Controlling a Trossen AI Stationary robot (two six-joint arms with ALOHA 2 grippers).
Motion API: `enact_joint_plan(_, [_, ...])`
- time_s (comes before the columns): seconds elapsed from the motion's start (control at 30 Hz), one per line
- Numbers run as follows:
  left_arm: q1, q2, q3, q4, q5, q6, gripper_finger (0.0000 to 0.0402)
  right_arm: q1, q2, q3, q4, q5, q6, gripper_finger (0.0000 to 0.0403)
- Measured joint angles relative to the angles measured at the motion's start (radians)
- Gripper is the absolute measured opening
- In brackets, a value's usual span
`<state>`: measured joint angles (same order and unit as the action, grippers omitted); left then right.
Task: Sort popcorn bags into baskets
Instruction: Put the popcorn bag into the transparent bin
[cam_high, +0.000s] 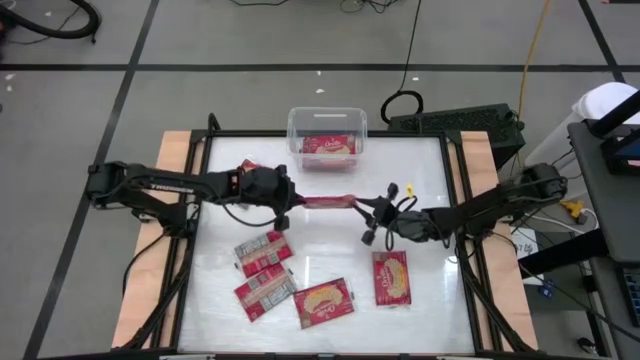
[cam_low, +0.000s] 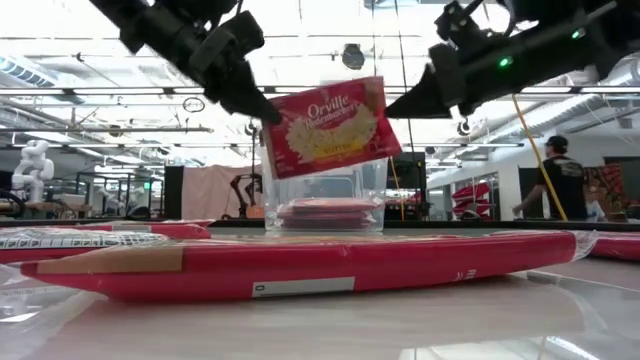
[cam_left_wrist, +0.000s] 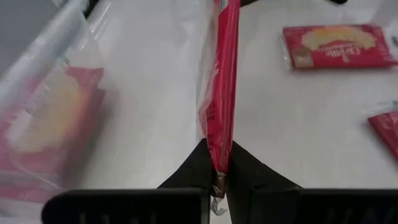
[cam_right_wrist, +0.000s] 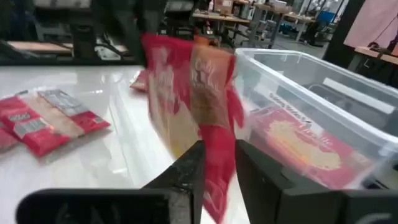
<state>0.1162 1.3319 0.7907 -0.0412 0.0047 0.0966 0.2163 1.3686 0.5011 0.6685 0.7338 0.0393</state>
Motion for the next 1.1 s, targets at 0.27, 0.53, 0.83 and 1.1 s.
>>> enact_joint_plan(0.27, [0.119,0.004,0.355,-0.365,-0.009,0.122,0.0022,0.064,-0.142,0.0,-0.267,-0.002,0.132,0.0064])
enact_joint_plan(0.53, [0.389,0.027,0.596,-0.446,0.122,0.215,0.0021,0.119,-0.124,0.0,-0.263,-0.003,0.139,0.0063])
enact_joint_plan(0.83, [0.61,0.223,0.642,-0.399,0.396,0.233,0.0024,0.128,-0.088,0.0,-0.249,-0.006,0.18,0.0063])
enact_joint_plan(1.1, [0.647,0.415,0.642,-0.396,0.485,0.22,0.0025,0.139,-0.076,0.0,-0.255,-0.006,0.185,0.0063])
